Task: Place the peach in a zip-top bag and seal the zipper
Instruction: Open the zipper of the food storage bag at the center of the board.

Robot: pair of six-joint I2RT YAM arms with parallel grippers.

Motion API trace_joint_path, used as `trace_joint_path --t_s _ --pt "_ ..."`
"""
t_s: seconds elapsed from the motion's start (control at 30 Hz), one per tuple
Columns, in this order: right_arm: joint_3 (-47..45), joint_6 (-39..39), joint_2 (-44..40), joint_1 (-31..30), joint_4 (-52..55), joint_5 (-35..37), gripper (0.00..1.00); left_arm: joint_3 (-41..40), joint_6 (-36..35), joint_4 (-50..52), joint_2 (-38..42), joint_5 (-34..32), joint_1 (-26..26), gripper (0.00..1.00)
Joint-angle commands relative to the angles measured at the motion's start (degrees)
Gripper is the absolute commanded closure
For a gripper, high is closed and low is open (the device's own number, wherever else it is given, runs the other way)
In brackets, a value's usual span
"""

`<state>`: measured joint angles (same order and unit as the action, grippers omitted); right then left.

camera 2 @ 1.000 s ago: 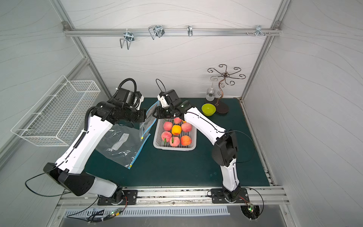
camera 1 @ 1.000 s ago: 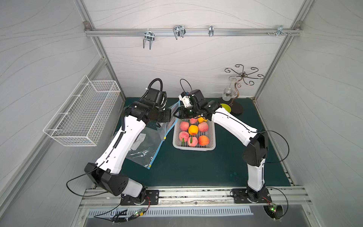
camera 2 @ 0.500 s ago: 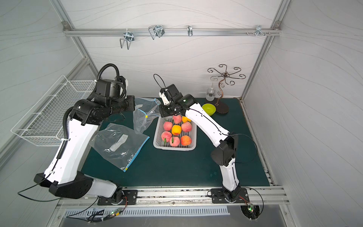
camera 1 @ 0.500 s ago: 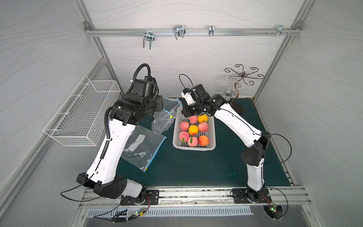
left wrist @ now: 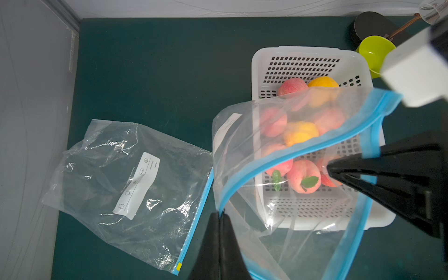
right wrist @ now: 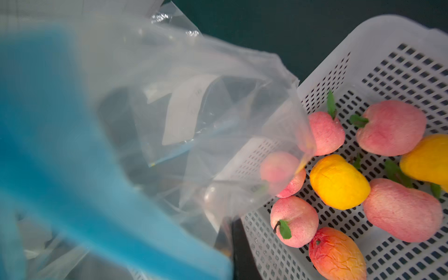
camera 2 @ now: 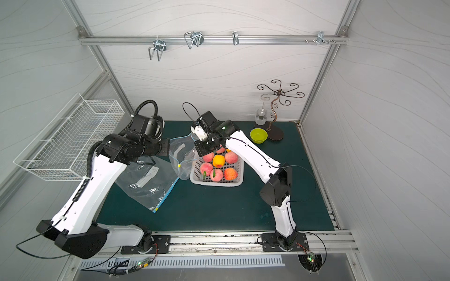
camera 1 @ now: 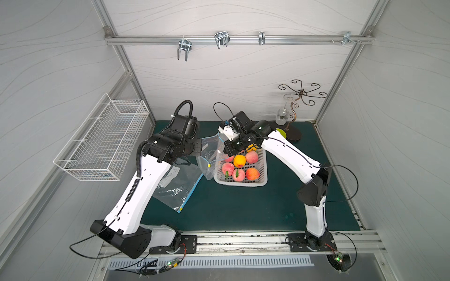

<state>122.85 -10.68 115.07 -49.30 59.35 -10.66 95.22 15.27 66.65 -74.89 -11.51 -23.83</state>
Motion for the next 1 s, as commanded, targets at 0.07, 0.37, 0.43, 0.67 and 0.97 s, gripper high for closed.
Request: trace_joint_path --t_s 0.07,0.37,0.43,0.67,0.97 --pt "-0.61 -1.77 2.06 -0.97 0.01 4.17 0.96 -1.07 2.58 -4.01 3.71 -0.05 -0.95 1.0" --pt "-4.97 -2.67 -1.85 -0.06 -2.09 7.58 0.88 -7.9 4.67 -11.63 4.56 5.09 -0.95 1.0" --pt "-6.3 -3.15 -3.0 0.69 -3.65 5.23 0.87 -8.11 4.86 -11.85 4.01 5.36 -0.95 1.0" --pt "-17.13 -8.25 -11.21 5.51 -17.93 -10.27 0.74 -9.25 4.97 -13.67 3.3 6.43 -0.95 1.0" --pt "-20.8 -10.12 -15.13 9.22 -24.31 -20.14 0.58 -8.12 4.33 -13.56 2.32 8.33 -0.95 1.0"
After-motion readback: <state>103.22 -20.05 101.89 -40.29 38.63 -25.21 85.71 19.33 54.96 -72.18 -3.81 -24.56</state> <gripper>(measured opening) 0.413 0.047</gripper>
